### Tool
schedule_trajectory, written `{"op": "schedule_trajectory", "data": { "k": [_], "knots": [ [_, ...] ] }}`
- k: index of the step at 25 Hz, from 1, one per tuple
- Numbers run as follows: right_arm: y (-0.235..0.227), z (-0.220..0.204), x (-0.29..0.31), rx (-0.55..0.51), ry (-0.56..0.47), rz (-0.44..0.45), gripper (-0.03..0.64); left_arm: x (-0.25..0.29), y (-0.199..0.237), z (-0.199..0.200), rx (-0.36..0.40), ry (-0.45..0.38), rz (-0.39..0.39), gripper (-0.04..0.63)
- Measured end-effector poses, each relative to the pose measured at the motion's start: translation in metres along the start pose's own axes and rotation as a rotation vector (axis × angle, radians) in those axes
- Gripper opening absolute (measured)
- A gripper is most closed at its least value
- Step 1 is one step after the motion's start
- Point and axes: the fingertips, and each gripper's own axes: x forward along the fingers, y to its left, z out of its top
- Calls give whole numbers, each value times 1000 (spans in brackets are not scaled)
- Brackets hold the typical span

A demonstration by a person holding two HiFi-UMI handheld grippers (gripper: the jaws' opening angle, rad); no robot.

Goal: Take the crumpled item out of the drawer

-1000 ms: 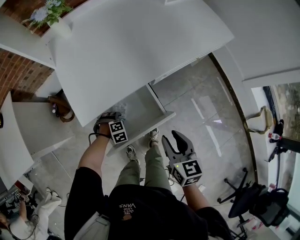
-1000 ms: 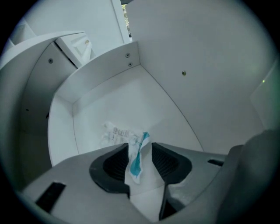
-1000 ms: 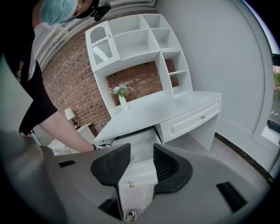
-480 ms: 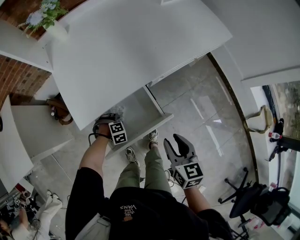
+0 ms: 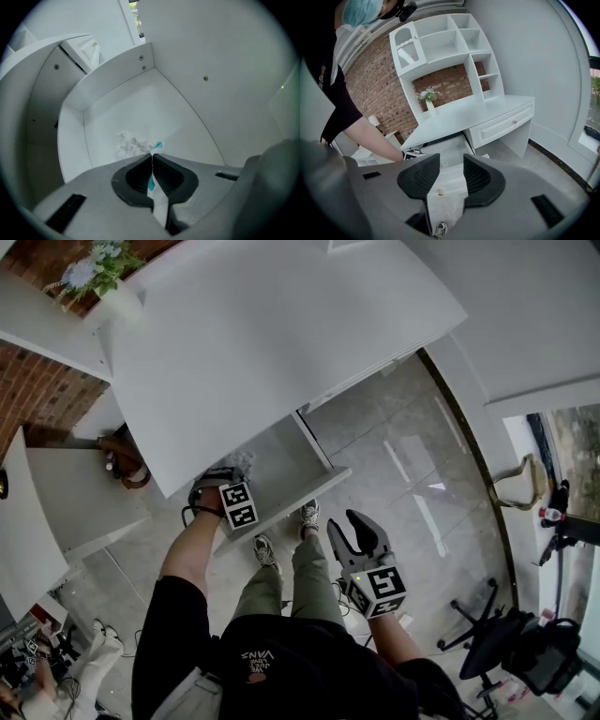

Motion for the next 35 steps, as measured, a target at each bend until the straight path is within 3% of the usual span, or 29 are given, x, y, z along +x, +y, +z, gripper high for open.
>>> {"op": "schedule_trajectory", "data": {
  "k": [11,20,25,35],
  "knots": [
    [25,5,-9,-20,-21,20,147,-37,6,20,-85,-117,33,11],
    [47,10,-24,-30,-57,6,147,-79,7,33,-94,-222,110,11],
    [61,12,-35,-36,-79,-7,147,-116,9,41,-119,-314,156,11],
    [93,13,-58,-40,-130,-42,147,-195,3,59,-90,-488,262,11]
  ]
}}
